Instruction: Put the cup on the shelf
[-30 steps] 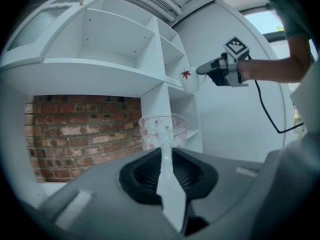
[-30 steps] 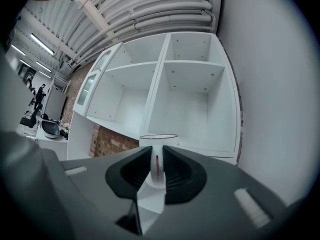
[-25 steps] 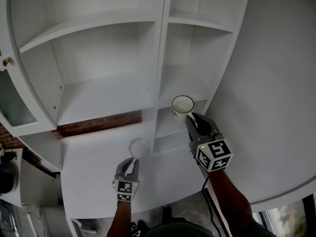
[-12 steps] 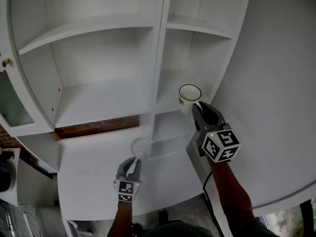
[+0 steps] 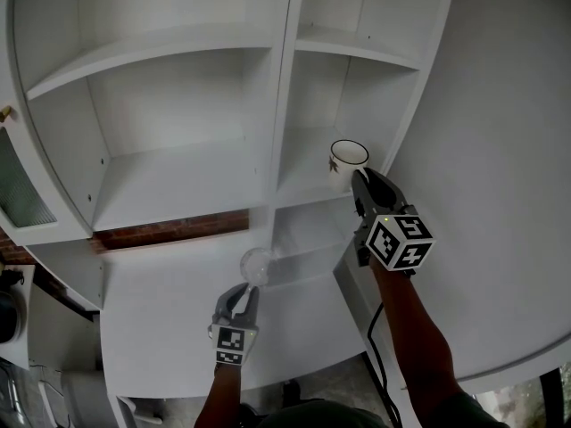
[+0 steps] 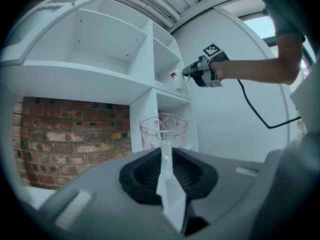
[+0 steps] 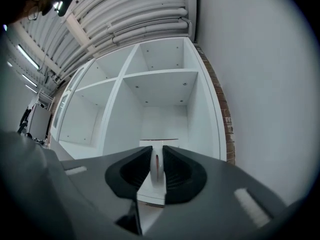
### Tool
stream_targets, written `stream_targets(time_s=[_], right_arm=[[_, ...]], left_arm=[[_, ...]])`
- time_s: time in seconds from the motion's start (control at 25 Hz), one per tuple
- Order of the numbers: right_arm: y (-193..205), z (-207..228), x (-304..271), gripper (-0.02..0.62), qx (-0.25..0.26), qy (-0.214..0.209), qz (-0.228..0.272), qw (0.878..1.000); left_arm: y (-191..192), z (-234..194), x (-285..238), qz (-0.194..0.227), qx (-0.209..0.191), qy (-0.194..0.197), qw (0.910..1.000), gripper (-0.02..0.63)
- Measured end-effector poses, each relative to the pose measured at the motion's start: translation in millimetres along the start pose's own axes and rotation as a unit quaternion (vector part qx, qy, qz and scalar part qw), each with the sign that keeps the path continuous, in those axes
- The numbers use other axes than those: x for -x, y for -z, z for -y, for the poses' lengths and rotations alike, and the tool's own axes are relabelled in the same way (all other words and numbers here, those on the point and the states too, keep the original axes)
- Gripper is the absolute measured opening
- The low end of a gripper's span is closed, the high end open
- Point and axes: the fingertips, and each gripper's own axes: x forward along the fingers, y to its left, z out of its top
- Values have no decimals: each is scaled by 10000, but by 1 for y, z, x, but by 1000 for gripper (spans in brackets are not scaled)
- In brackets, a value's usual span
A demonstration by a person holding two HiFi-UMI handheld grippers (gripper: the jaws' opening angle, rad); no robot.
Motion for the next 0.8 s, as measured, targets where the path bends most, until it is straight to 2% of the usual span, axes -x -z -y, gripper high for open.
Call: stream_targets(time_s=[0.2, 0.8], right_arm=[[5, 18, -12, 71, -109, 96, 31, 9999], [8, 37, -33, 74, 284, 39, 42, 9996]], left_arm=[[-3, 8, -12, 38, 9, 54, 10000, 52], [-14, 36, -53, 215, 50, 216, 9995, 52]])
